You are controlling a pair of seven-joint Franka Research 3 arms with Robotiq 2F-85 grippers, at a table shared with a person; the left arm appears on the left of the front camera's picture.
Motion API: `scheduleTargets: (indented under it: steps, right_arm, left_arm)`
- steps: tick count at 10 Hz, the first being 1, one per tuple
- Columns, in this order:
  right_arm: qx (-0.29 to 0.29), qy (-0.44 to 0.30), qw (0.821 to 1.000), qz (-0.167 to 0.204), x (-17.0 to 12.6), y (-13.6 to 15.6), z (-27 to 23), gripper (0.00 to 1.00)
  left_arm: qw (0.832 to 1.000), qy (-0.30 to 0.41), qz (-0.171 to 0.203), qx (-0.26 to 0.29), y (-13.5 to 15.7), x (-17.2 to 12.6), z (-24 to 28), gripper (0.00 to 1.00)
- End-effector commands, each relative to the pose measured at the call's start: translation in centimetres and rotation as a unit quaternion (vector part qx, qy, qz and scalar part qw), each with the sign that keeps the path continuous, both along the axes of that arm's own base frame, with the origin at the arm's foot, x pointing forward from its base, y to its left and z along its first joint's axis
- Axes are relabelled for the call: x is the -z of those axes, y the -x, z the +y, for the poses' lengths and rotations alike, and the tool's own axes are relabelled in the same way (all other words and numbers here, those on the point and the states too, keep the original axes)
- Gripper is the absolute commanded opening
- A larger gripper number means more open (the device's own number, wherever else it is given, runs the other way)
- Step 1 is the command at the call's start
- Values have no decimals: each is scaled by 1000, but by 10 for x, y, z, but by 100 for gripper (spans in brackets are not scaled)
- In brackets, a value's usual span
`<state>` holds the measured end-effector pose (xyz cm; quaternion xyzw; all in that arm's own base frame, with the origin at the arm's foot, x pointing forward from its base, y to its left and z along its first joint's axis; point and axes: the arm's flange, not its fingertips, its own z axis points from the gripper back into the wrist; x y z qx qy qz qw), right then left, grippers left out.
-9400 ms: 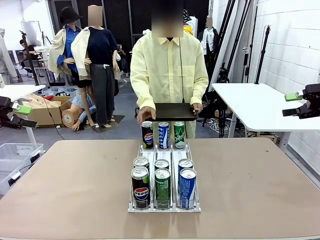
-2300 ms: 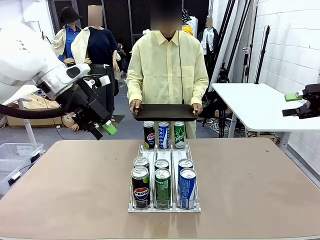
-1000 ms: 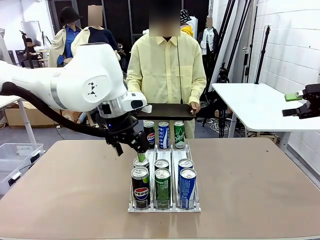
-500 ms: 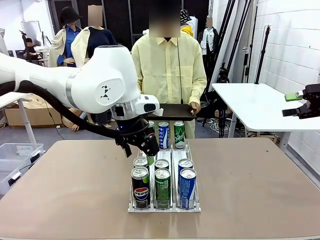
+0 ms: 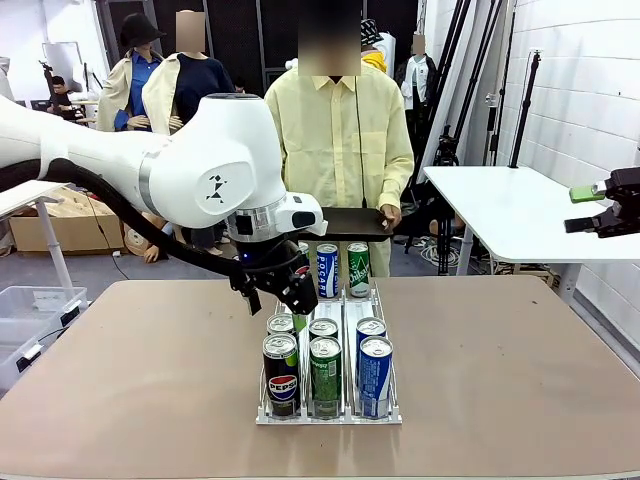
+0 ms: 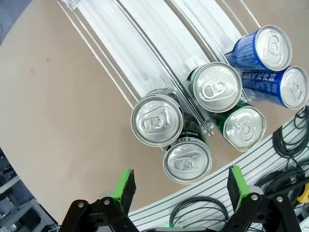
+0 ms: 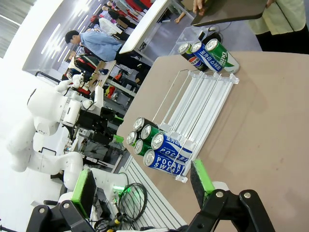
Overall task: Retrieve and hand over the desired beverage to the person.
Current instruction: Pick up a can of the same type that the person held from the Automatic Can Dispenser.
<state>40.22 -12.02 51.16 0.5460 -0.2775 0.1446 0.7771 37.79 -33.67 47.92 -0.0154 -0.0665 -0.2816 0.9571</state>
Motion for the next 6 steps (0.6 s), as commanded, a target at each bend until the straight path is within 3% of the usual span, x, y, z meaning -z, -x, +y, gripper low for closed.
scheduleTargets:
  steps: [1,6]
  right_arm:
    - [-2,0,1000,-4,1,1,1,100]
    - [-2,0,1000,-4,1,1,1,100]
  left_arm:
    - [999,-28,-6,-24,-2,1,-9,100]
    - [999,-38,1,-35,-3,9,-11,100]
